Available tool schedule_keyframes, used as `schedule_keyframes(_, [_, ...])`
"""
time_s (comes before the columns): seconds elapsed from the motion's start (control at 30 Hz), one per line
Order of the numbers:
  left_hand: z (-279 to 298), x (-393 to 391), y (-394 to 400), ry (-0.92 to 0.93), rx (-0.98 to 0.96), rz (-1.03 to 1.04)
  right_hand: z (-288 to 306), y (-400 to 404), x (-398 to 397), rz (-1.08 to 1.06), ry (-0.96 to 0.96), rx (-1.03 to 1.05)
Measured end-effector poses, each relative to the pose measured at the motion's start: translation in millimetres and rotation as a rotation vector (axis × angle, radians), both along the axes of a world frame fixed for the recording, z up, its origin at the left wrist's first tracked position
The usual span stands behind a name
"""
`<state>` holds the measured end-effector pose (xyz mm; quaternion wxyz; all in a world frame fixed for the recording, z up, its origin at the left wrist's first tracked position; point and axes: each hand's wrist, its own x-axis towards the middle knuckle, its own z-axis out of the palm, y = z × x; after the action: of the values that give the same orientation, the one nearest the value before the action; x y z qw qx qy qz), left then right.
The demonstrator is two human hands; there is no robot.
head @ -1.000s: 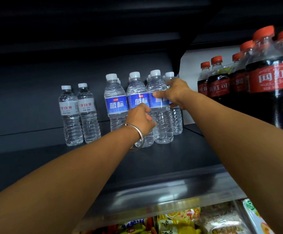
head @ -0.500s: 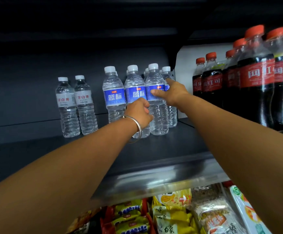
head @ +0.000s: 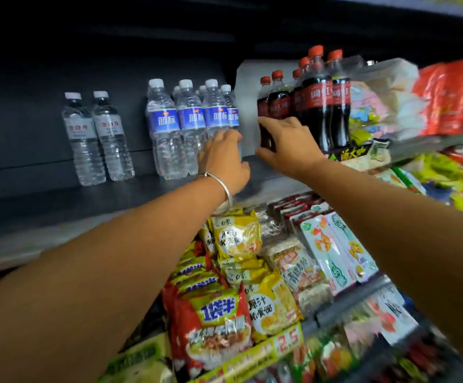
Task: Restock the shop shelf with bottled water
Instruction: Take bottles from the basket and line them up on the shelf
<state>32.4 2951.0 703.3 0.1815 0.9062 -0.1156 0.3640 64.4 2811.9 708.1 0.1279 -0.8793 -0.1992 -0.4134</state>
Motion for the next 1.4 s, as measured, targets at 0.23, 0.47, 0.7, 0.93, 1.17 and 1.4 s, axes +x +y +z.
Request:
schedule_keyframes(0.23, [-128,-83,-8,-0.082,0.044,-0.130,-139,-14,-81,-0.059,-0.032,-0.030])
schedule_keyframes(0.47, [-250,-111,-16,0.123,0.054,-0.182,-273,-24,-120,-0.014,0.148,-0.126])
schedule_keyframes(0.7, [-395,-125,-16,0.343,0.018,-0.161,-417,-32,-131,-0.020,0.377,-0.112])
schedule_keyframes(0.93, [-559,-154,7,0.570,-0.074,-0.058,-593,-6,-158,0.070,0.597,-0.079])
schedule_keyframes(1.17, [-687,-183,41,0.764,-0.170,0.265,-716,17,-196,-0.027,0.991,-0.036])
schedule_keyframes(1.4, [-753,-205,59,0.835,-0.189,0.535,-767,44,-202,-0.249,1.200,0.261])
